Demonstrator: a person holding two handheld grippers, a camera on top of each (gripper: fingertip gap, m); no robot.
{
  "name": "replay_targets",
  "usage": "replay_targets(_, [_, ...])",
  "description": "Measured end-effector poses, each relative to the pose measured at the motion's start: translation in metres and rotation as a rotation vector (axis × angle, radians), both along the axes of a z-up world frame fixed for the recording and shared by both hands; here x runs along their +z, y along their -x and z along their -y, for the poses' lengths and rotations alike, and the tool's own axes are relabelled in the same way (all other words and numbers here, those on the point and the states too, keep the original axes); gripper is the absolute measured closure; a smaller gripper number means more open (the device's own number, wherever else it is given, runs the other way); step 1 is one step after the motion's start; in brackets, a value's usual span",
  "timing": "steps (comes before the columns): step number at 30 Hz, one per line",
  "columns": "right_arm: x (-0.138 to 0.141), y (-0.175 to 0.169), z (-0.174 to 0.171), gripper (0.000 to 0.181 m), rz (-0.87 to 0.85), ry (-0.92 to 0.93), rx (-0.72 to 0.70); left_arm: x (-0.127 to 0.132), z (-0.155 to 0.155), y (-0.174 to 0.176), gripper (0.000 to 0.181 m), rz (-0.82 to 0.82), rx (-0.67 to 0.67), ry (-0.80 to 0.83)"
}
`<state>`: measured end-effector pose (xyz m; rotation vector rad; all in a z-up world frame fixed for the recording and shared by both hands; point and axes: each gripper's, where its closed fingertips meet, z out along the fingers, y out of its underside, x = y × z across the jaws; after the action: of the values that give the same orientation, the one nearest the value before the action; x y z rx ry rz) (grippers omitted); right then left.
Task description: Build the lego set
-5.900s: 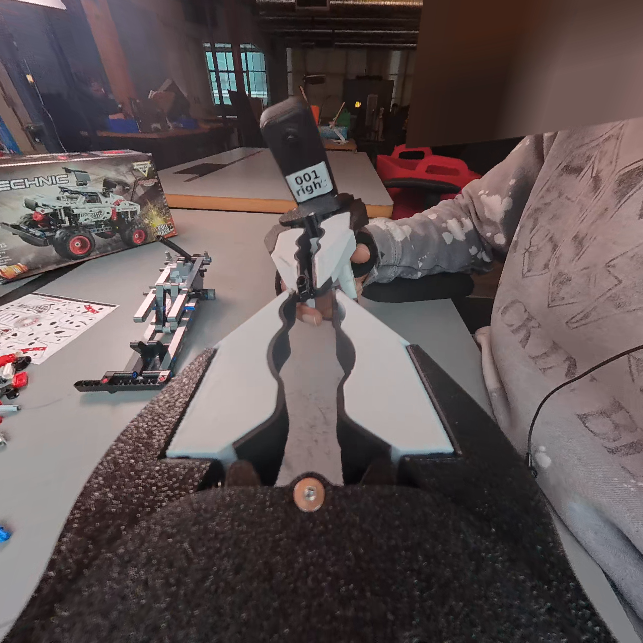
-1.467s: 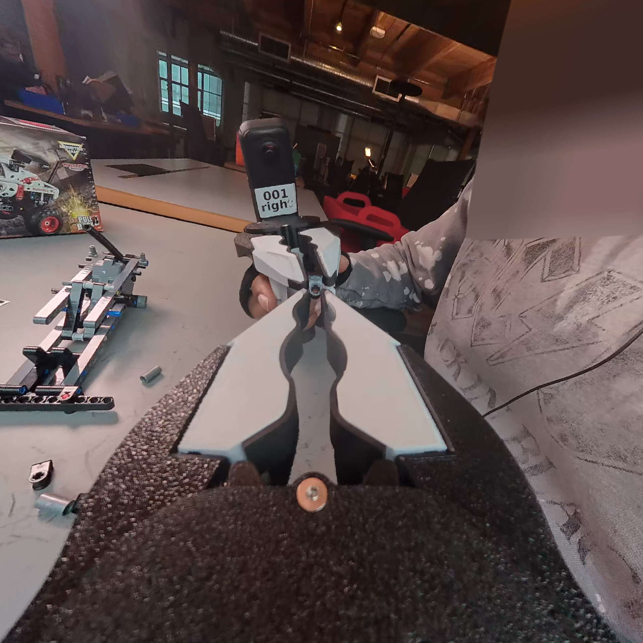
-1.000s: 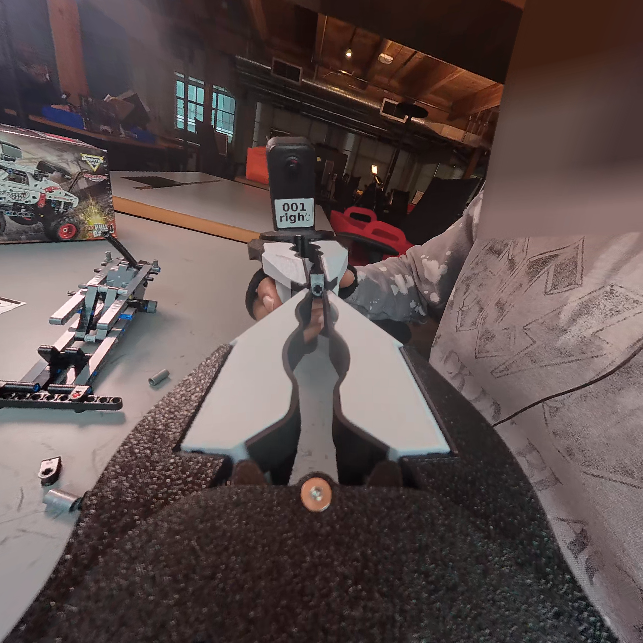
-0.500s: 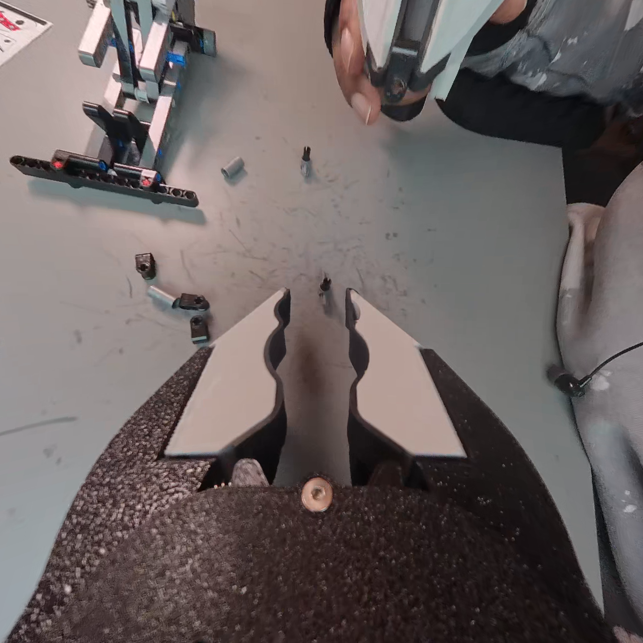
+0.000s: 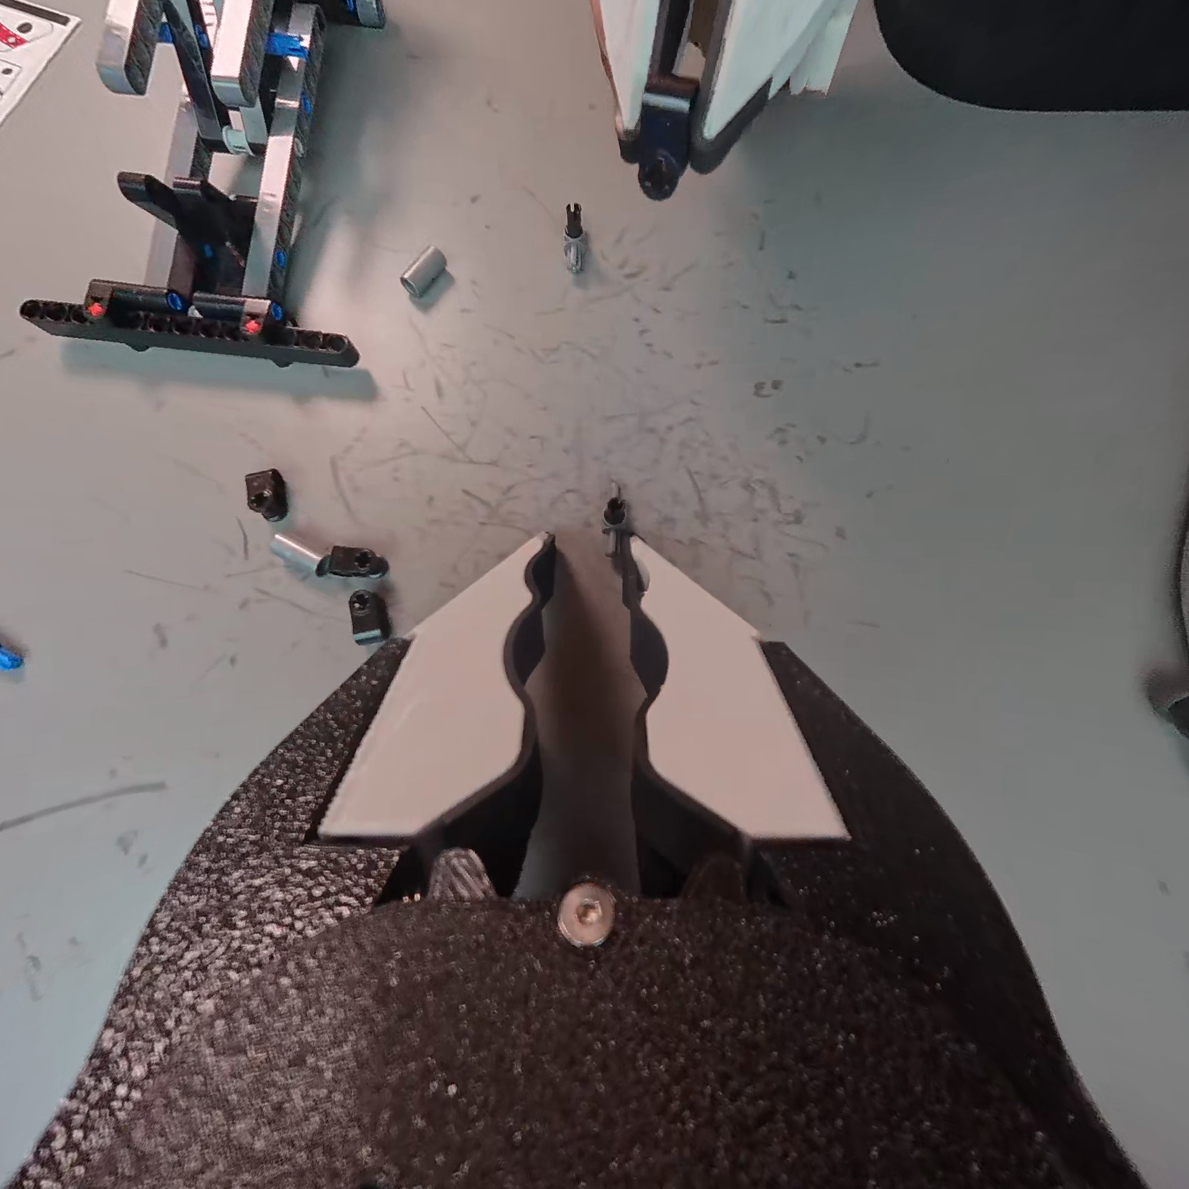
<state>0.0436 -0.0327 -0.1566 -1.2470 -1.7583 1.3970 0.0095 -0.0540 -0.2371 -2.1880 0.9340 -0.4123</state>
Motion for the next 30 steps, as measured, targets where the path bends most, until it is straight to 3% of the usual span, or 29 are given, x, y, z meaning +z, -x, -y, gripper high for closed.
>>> replay_targets(10, [-0.02,-0.002,0.007,0.174,0.071,-0.051,0.042,0.0,0.003,0.0,0.16,0.006,-0.031,0.0])
replay_targets(21, [-0.035,-0.003,0.012,0.174,0.12,-0.159,0.068,0.001,0.002,-0.015,0.173,-0.013,-0.086,-0.032])
replay_targets(27, [-0.029,-0.006,0.015,0.174,0.066,-0.183,0.091,0.039,0.0,-0.036,0.173,0.189,-0.103,-0.101])
replay_targets(30, [-0.023,-0.006,0.017,0.174,0.038,-0.148,0.107,0.045,0.001,-0.037,0.173,0.225,-0.098,-0.111])
